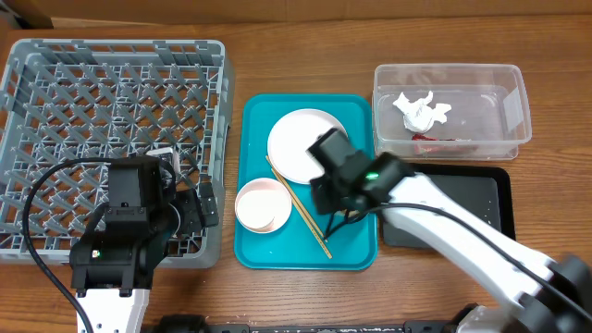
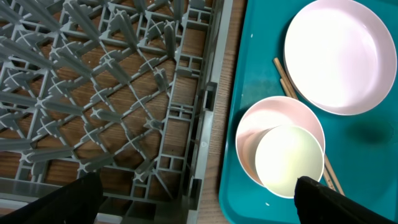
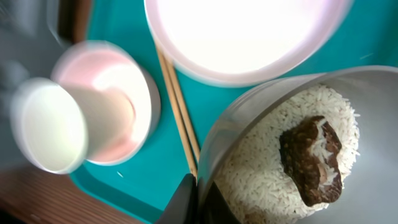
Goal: Sort waste into correct bins and load items into the dishwasher
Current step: 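Grasp the rice bowl rim with the right gripper, then tip the rice bowl over the black tray to dump food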
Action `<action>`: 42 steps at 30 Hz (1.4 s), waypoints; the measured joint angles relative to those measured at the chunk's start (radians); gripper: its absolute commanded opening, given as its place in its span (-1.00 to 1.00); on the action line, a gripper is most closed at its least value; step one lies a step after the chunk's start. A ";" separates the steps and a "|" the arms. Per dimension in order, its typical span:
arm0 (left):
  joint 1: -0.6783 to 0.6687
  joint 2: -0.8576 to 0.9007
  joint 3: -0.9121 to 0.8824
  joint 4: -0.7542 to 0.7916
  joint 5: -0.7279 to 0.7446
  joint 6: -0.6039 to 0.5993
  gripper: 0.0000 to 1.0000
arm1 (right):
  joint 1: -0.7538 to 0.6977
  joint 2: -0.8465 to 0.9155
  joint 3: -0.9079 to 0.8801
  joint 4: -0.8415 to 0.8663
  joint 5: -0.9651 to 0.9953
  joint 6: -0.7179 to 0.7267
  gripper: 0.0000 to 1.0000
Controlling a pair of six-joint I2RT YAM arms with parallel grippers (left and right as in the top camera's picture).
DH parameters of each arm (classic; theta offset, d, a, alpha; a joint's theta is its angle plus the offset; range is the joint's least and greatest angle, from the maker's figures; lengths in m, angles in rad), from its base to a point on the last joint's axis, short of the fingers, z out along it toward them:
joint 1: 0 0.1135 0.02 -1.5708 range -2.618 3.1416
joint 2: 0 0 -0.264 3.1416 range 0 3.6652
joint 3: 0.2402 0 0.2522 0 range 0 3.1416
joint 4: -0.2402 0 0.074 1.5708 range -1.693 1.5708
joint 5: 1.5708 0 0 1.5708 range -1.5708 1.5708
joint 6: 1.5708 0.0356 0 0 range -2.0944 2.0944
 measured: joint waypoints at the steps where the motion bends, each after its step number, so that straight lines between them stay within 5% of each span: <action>1: 0.000 0.000 0.000 0.000 0.000 0.000 1.00 | -0.030 -0.045 0.009 -0.013 -0.004 0.020 -0.92; 11: 0.000 0.000 0.000 0.000 0.000 0.000 1.00 | -0.361 -0.150 0.003 -0.120 -0.183 0.089 -0.92; 30: 0.000 0.000 0.000 -0.002 0.000 0.000 0.99 | -0.918 -0.146 -0.494 0.390 -1.002 0.000 -0.92; 42: 0.000 0.000 0.000 -0.003 0.000 0.000 1.00 | -1.205 -0.141 -0.536 0.416 -1.393 0.000 -0.92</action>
